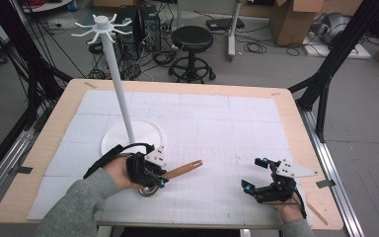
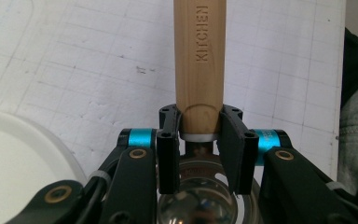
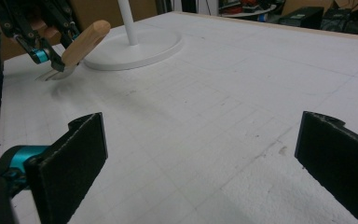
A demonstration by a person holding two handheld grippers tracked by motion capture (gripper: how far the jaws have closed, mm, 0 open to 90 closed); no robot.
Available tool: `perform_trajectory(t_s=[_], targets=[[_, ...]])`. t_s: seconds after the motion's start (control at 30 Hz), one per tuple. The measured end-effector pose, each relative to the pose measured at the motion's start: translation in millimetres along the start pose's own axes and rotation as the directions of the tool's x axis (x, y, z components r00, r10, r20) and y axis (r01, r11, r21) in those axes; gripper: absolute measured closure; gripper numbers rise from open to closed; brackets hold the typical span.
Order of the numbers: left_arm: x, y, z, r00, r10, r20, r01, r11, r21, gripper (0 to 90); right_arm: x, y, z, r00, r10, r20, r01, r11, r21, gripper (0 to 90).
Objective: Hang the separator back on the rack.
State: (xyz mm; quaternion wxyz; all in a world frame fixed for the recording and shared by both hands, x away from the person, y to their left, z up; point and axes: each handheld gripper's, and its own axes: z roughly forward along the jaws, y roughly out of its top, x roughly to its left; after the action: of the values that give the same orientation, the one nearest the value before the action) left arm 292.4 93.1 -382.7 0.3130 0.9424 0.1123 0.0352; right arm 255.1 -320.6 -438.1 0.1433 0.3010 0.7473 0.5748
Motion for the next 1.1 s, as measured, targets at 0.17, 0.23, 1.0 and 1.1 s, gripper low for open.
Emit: perform_trajectory(t_s=[0.17, 0.23, 1.0, 1.1], targets=[[0.5, -5.6, -8.1, 0.9997, -0.024, 0.0, 0.024, 0.9986, -0.046, 69.5, -0.1, 0.6, 2.8, 1.0, -0.007, -0.003, 0.007, 1.0, 0.0, 1.4], [1.1, -8.9, -10.1, 0.9995, -0.031, -0.007, 0.031, 0.9973, -0.067, 69.5, 0.2, 1.0, 3.6, 1.0, -0.001, -0.008, 0.001, 1.0, 0.004, 1.4], [7.8, -41.0, -41.9, 0.9876, -0.153, -0.036, 0.138, 0.9518, -0.274, 69.5, 0.4, 1.4, 9.7, 0.9998, -0.011, -0.018, 0.011, 1.0, 0.016, 1.4], [6.9, -41.3, -45.1, 0.9882, -0.148, -0.038, 0.131, 0.9474, -0.292, 69.5, 0.4, 1.4, 9.7, 0.9998, -0.01, -0.019, 0.011, 1.0, 0.015, 1.4]])
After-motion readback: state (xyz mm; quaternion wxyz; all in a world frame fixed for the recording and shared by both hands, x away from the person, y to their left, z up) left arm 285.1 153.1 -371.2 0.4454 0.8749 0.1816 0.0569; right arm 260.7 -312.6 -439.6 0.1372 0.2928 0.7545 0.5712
